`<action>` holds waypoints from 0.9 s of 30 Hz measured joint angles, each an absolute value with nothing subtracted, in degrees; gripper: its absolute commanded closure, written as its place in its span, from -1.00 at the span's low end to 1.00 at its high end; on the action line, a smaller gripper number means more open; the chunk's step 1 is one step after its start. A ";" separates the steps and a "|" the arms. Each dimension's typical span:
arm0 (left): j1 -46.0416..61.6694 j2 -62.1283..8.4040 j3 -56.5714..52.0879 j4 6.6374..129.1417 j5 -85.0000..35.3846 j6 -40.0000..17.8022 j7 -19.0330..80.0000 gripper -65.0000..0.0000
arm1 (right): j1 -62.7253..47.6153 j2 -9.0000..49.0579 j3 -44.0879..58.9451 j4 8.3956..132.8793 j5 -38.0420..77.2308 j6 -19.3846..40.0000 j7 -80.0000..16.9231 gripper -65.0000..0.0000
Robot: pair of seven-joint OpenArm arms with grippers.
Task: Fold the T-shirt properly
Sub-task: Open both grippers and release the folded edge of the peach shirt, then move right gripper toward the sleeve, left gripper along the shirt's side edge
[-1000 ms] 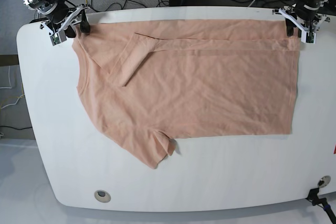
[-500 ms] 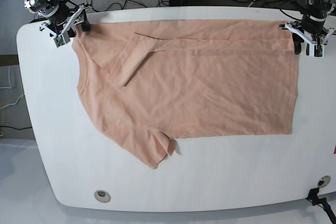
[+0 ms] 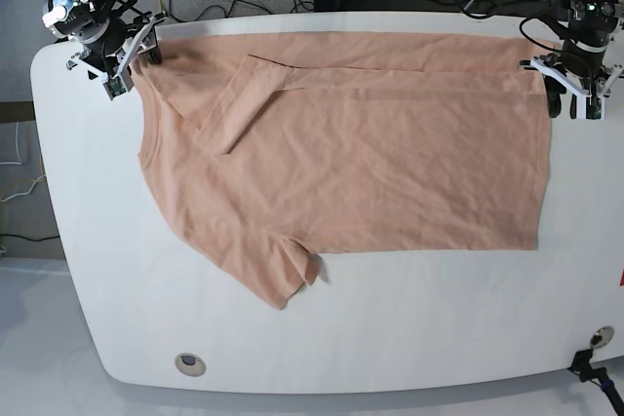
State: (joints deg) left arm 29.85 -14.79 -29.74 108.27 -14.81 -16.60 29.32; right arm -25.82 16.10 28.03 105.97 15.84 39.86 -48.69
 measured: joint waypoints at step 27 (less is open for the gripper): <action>24.10 -14.70 -25.93 108.03 -12.21 -16.45 30.13 0.36 | -12.51 16.03 28.25 112.71 21.15 39.70 -61.17 -0.03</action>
State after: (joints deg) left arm 24.10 -14.70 -25.93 108.03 -12.21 -16.45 30.13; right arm -12.51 16.03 28.25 112.71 21.15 39.70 -61.17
